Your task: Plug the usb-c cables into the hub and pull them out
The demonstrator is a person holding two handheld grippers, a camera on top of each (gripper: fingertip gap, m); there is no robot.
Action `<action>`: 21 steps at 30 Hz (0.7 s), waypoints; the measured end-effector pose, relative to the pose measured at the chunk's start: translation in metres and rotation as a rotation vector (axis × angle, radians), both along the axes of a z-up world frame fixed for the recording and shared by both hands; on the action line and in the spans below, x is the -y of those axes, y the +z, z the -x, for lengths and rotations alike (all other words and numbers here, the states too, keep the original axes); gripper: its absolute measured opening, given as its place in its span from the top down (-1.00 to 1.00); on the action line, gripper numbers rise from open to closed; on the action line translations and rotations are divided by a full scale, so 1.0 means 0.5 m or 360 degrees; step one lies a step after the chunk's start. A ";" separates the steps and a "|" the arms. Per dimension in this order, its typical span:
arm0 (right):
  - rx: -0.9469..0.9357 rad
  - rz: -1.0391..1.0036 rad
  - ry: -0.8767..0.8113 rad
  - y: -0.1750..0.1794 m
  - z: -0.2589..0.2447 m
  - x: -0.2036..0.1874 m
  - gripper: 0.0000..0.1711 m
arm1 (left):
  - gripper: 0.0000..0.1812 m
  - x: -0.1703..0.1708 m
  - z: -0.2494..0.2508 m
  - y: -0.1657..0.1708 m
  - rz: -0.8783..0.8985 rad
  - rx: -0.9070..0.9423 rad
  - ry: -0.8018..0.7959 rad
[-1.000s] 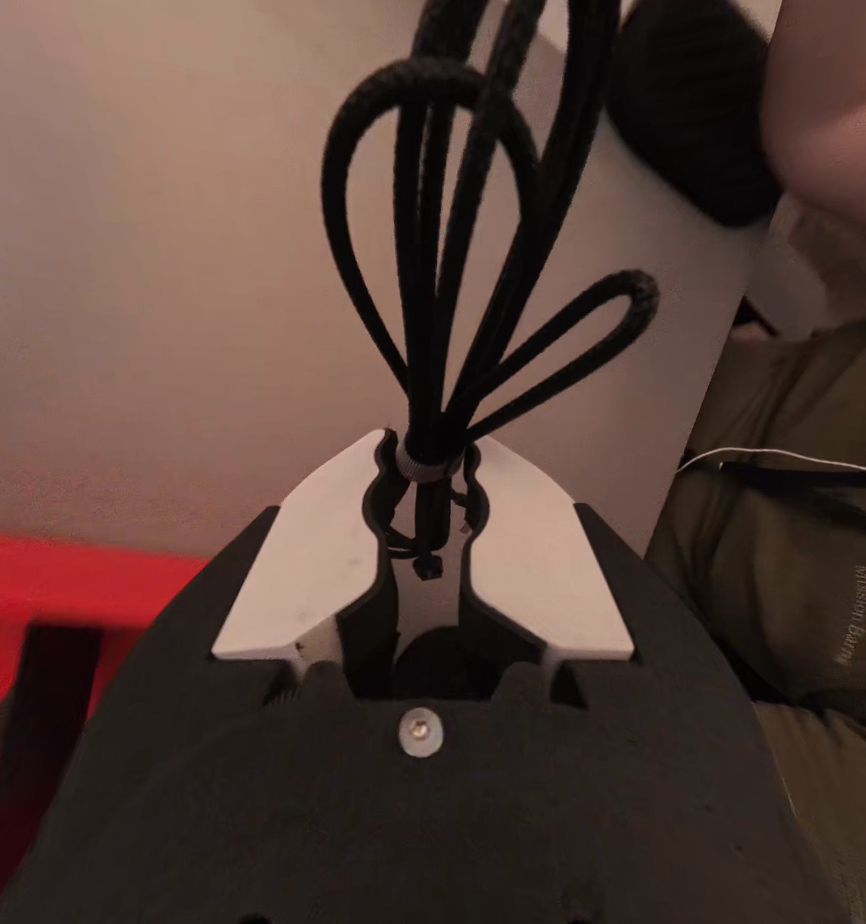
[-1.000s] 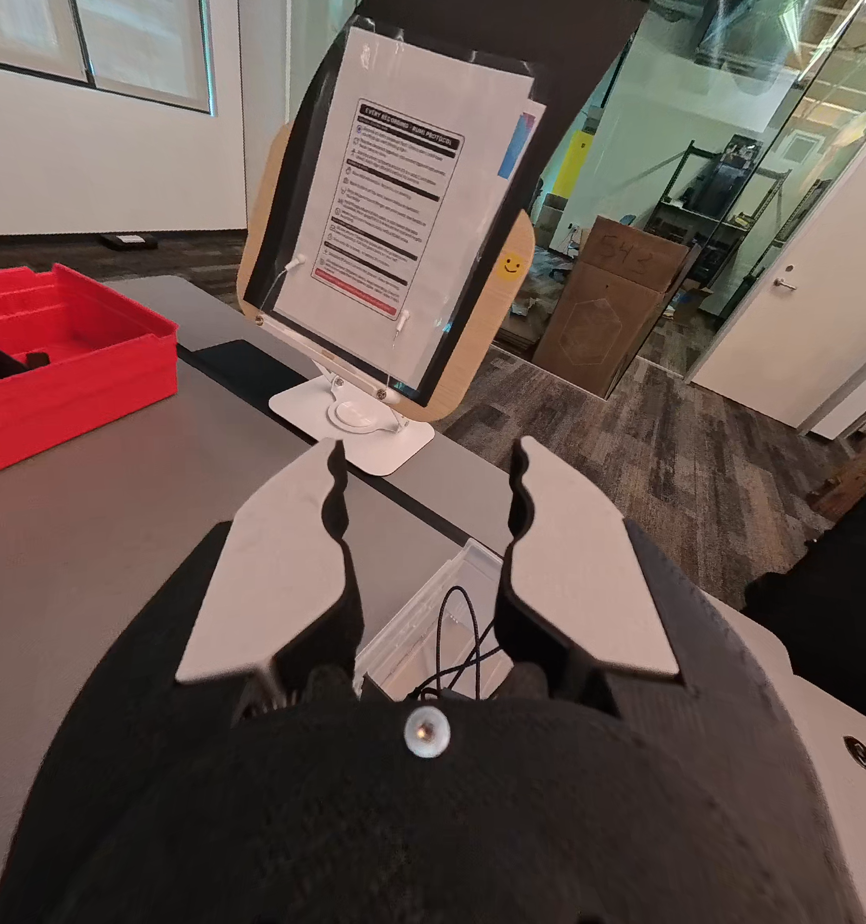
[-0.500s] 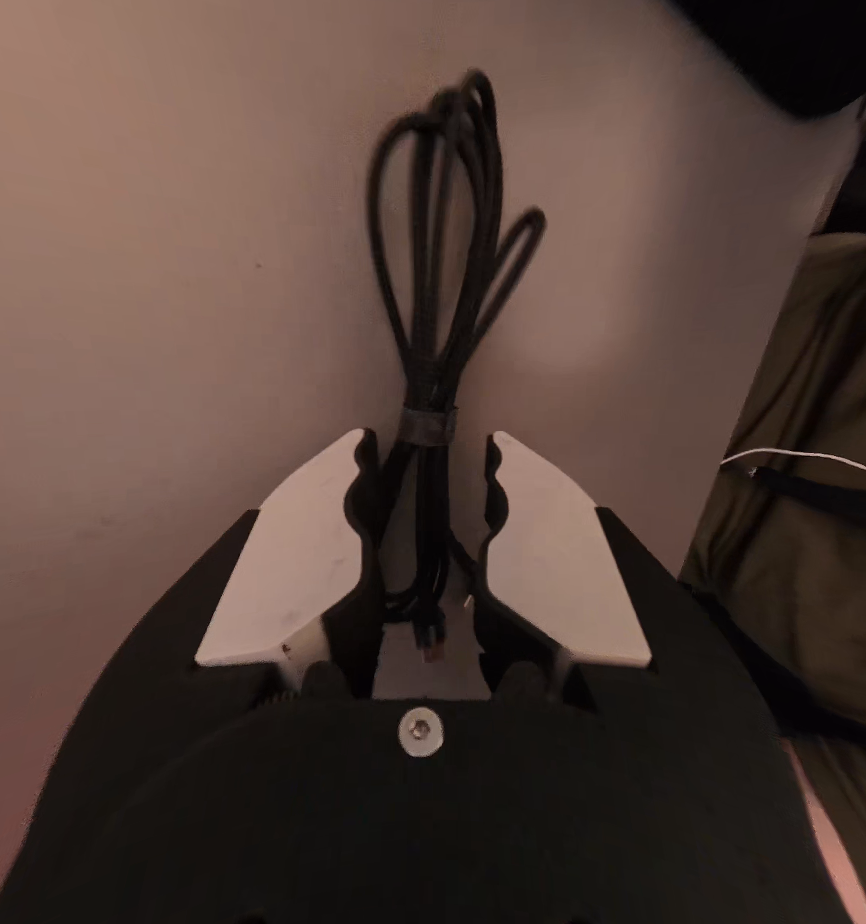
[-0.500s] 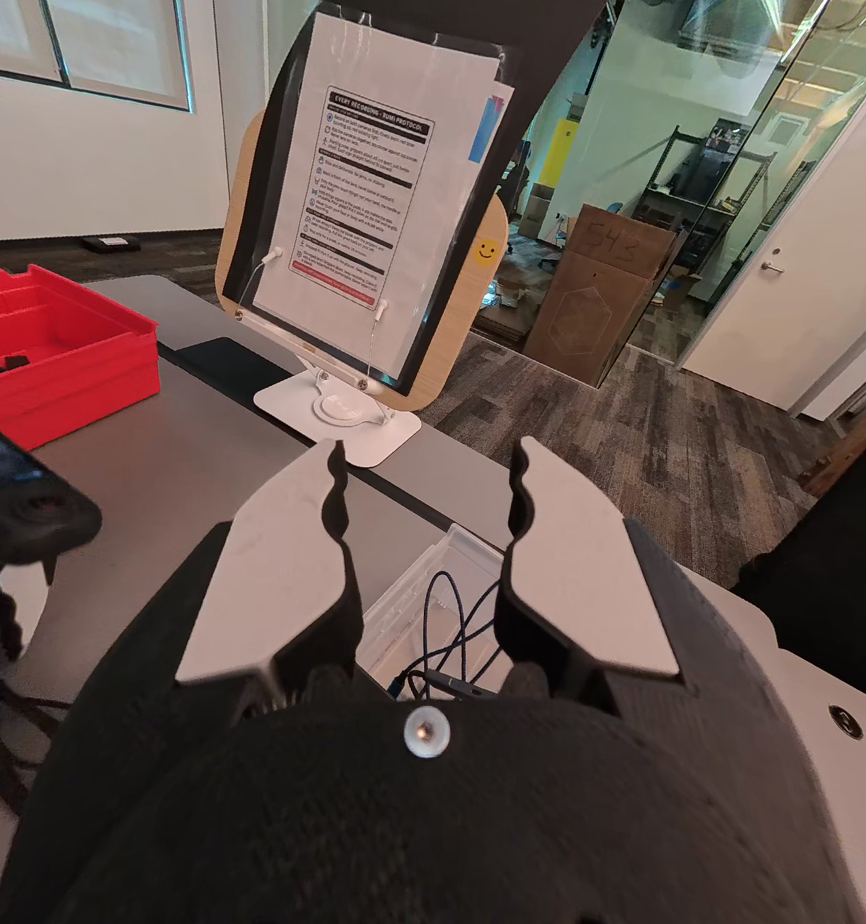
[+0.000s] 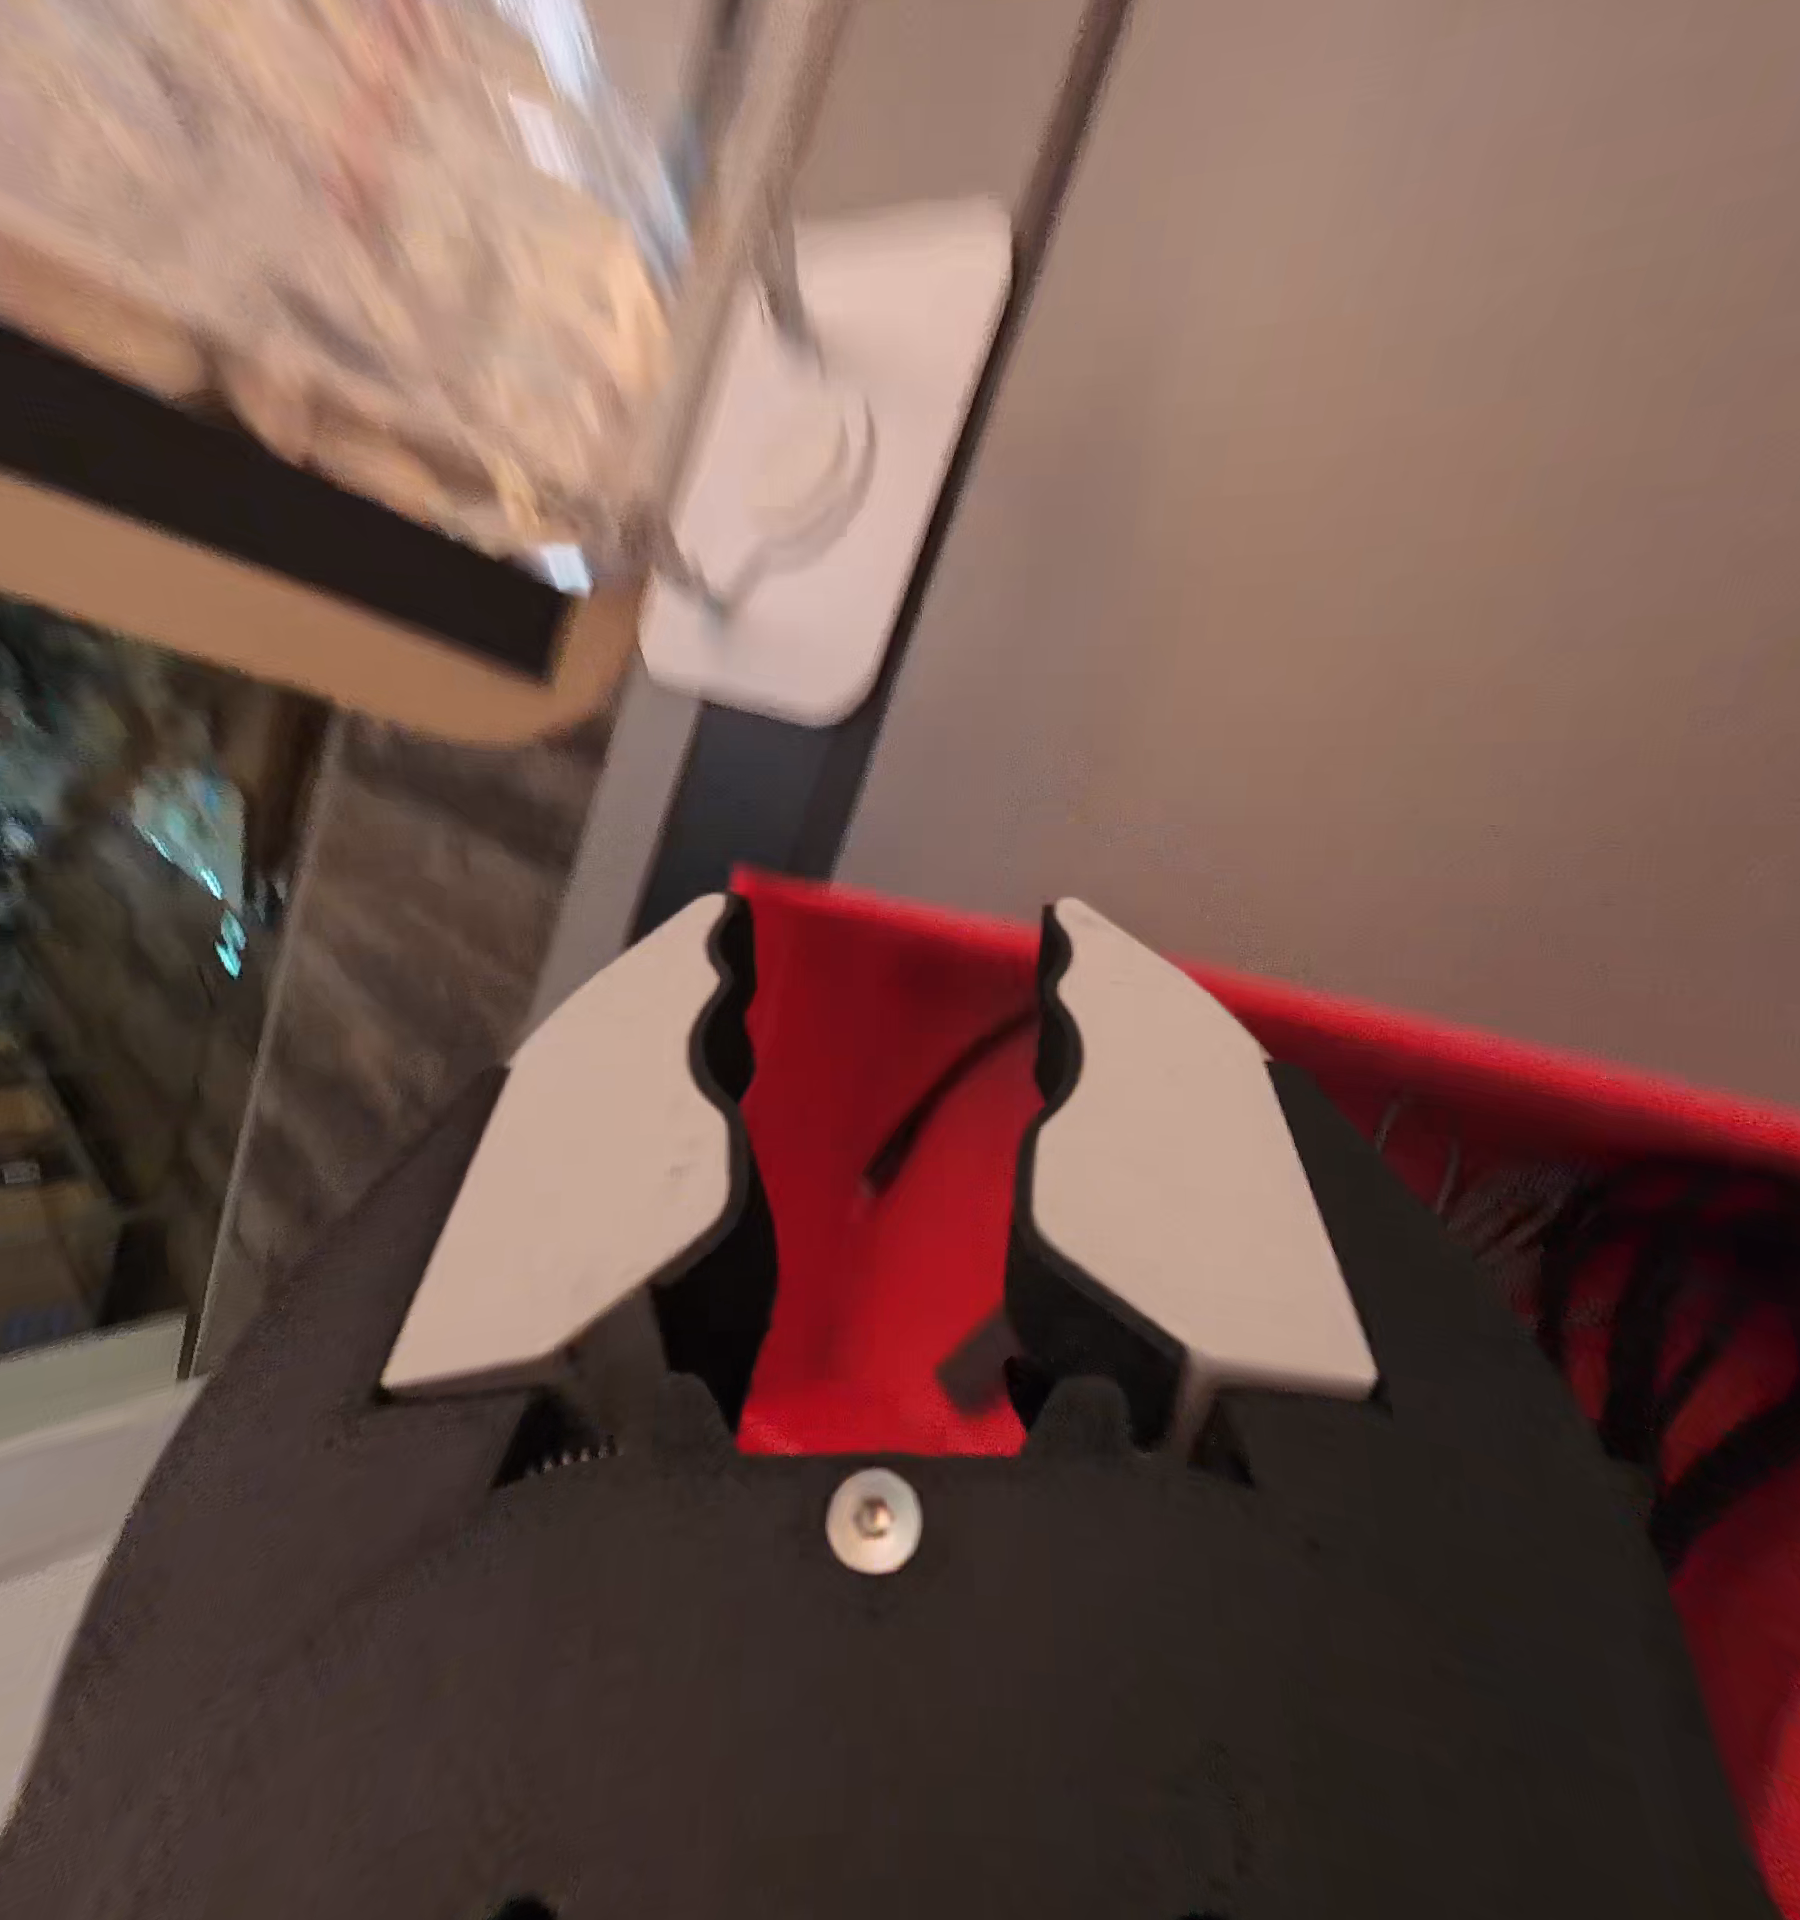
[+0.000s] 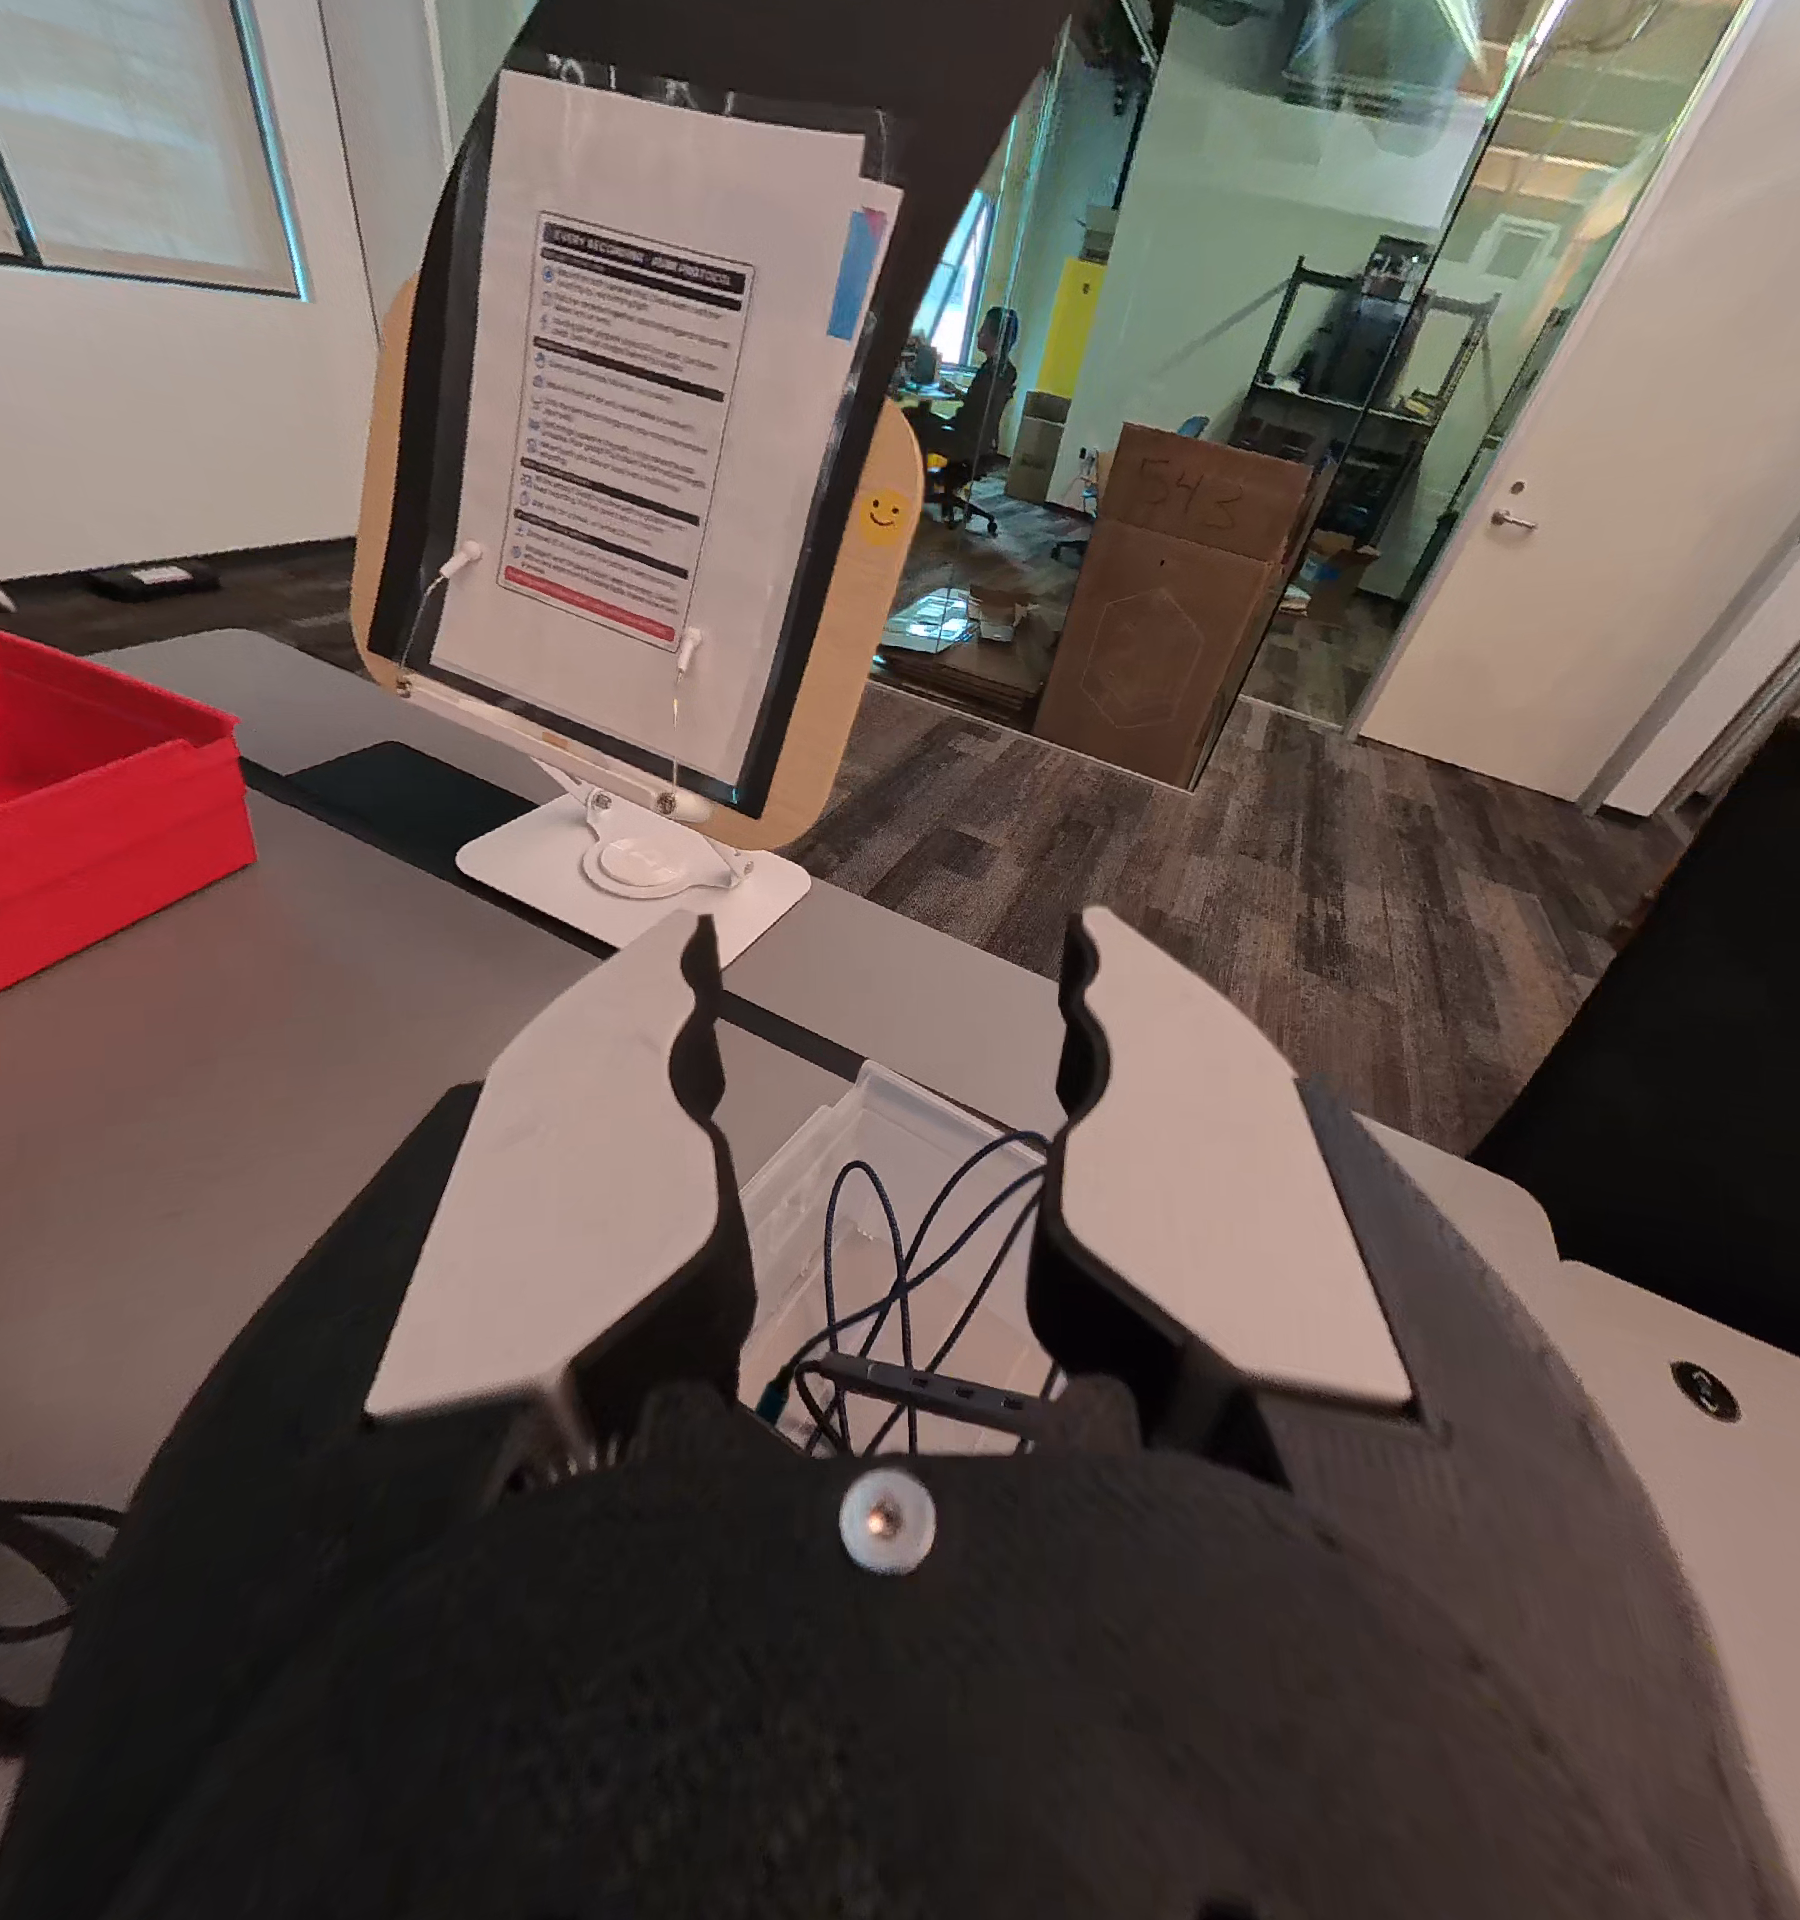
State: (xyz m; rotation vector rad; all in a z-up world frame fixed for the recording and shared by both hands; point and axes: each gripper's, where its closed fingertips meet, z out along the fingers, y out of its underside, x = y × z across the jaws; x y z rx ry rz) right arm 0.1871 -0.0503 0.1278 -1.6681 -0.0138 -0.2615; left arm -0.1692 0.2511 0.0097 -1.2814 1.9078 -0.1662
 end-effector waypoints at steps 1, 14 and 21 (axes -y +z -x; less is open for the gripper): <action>-0.0023 -0.0004 0.0011 -0.001 -0.002 0.001 0.26 | 0.39 -0.032 0.022 -0.035 -0.0004 -0.0168 0.0051; -0.0087 0.0110 -0.0041 -0.045 -0.030 -0.022 0.26 | 0.45 -0.137 0.066 -0.326 0.0474 -0.1016 -0.0035; 0.0007 0.0275 -0.0059 -0.080 -0.030 -0.039 0.26 | 0.94 -0.117 0.069 -0.330 0.0543 -0.1008 -0.0207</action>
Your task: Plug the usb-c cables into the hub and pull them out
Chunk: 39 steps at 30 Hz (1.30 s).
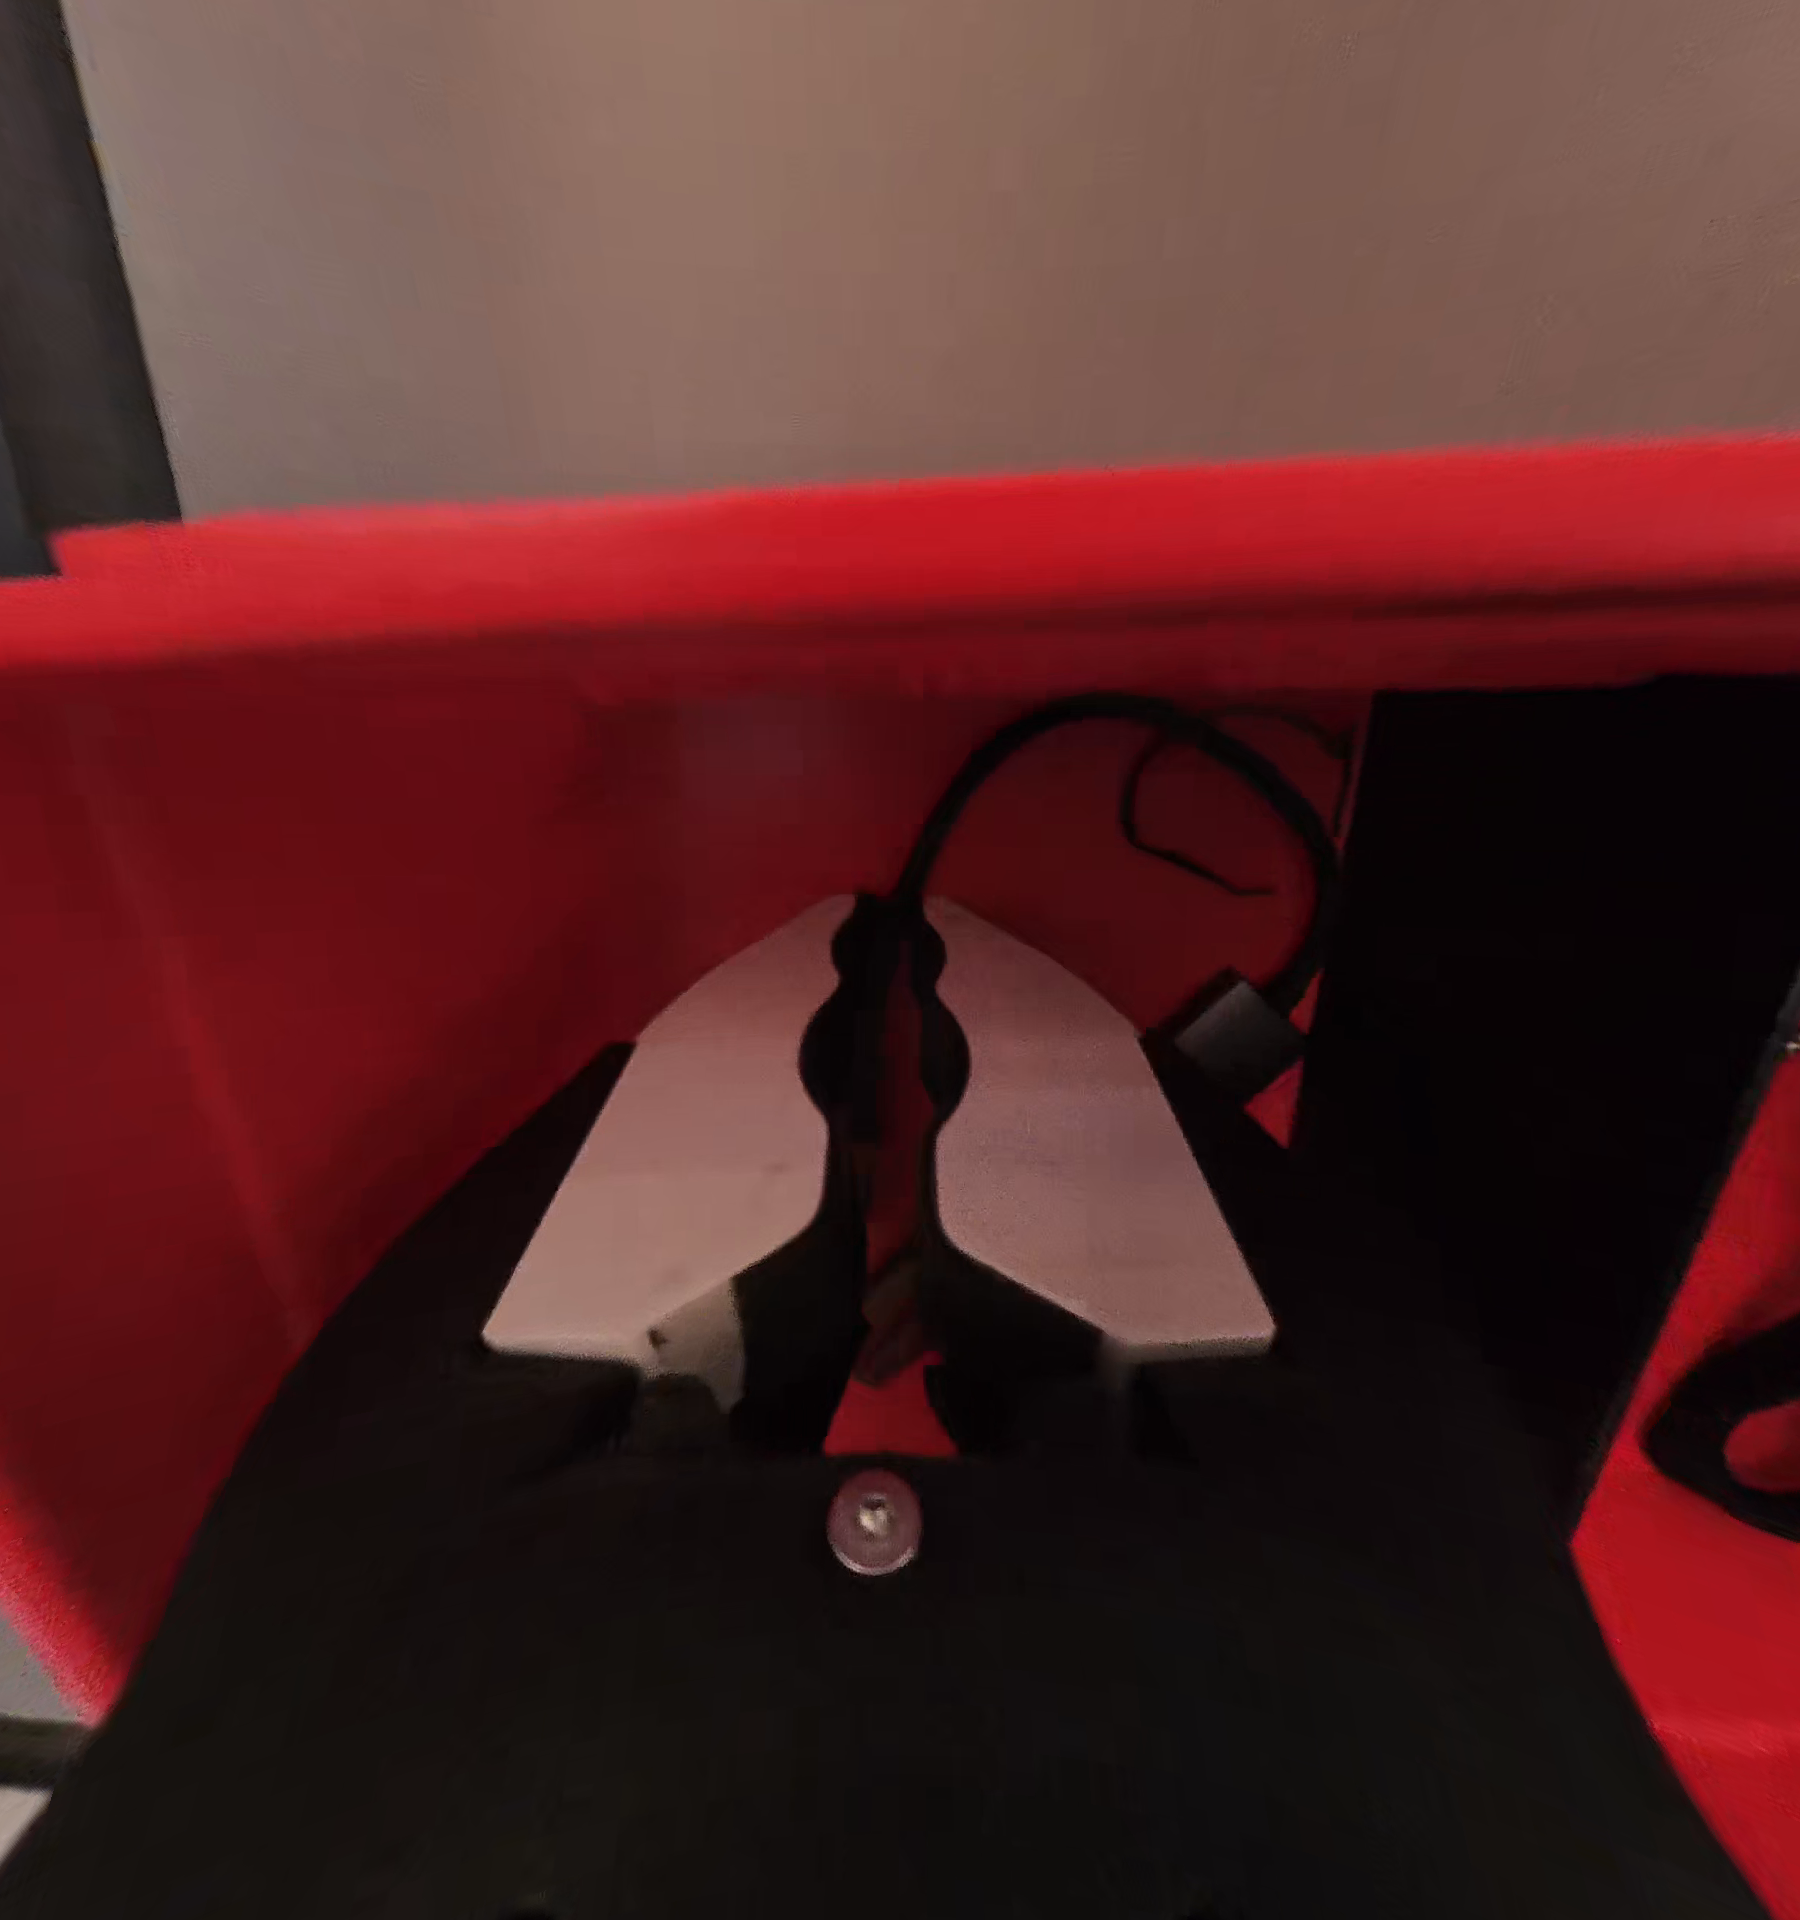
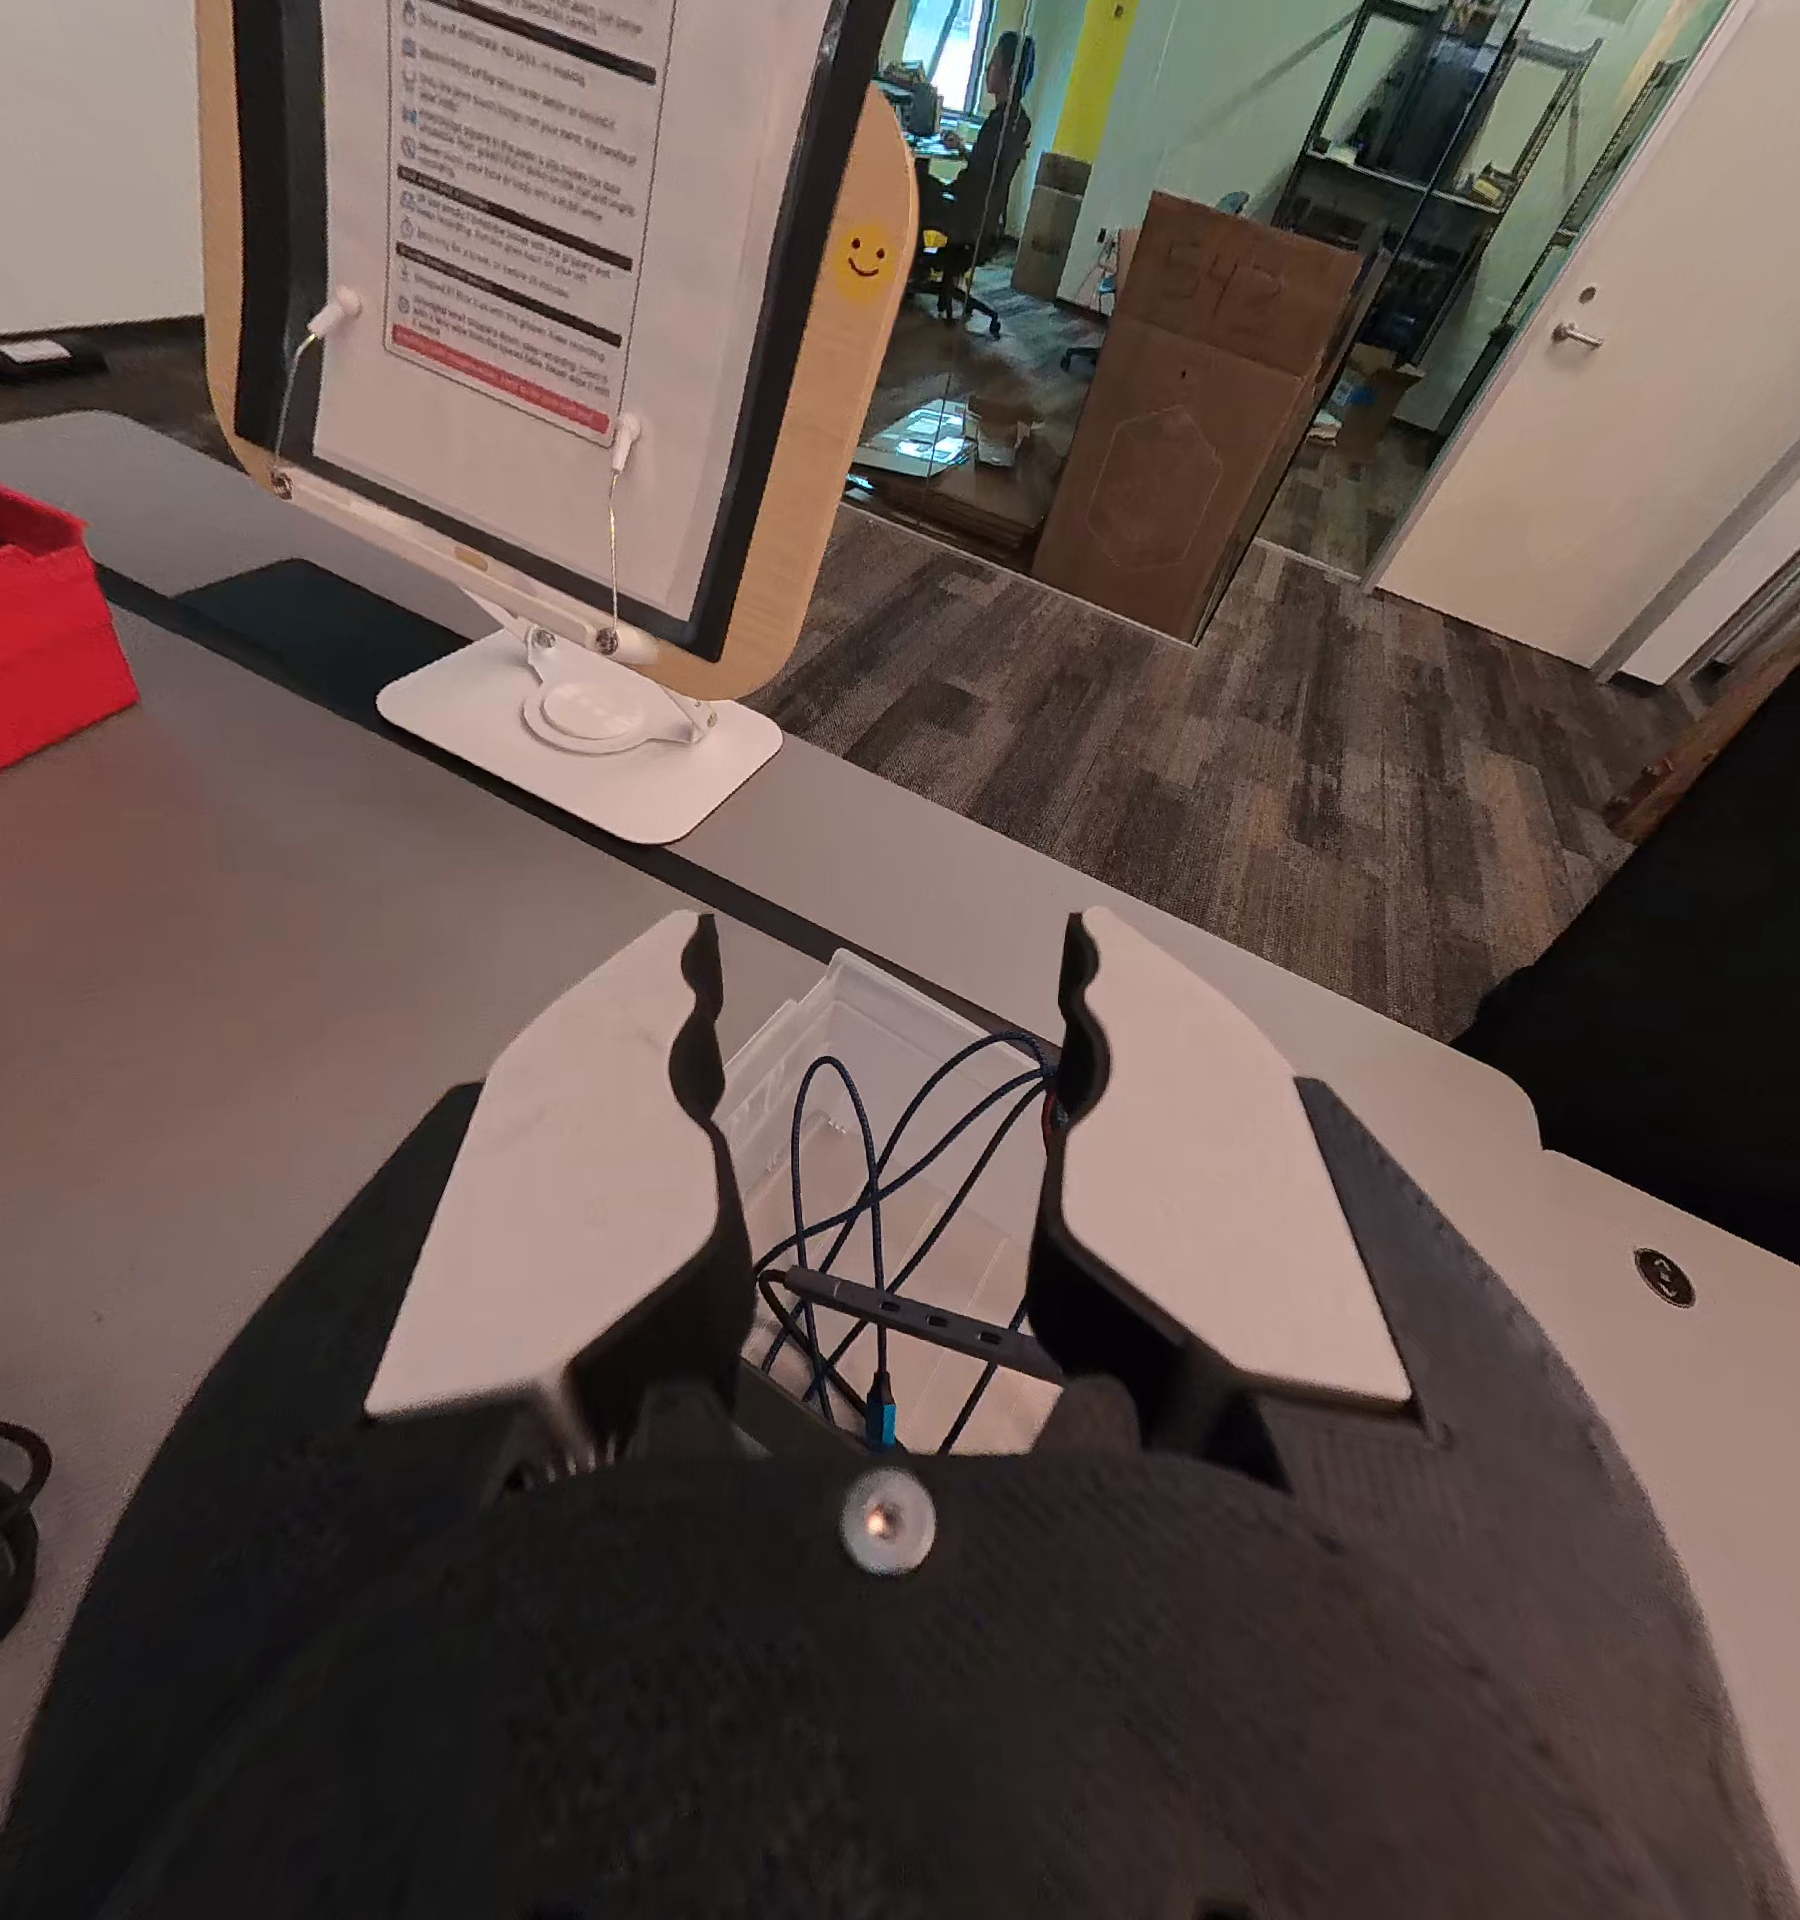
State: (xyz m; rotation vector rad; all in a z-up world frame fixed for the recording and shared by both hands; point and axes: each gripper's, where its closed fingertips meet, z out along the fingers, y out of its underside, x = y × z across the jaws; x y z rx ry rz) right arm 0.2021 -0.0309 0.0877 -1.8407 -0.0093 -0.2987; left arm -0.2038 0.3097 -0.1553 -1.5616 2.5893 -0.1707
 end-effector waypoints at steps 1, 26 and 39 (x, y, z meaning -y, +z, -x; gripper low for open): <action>0.0001 0.0004 0.0006 -0.001 0.002 -0.001 0.26 | 0.95 0.000 0.000 0.000 -0.0035 0.0012 -0.0026; 0.0080 -0.0149 0.0544 0.067 0.216 -0.044 0.26 | 0.97 0.283 -0.113 0.547 -0.0574 0.0884 0.0175; 0.0072 -0.0038 0.0766 0.034 0.295 -0.065 0.26 | 0.97 0.354 -0.308 0.151 -0.0337 0.0411 0.0176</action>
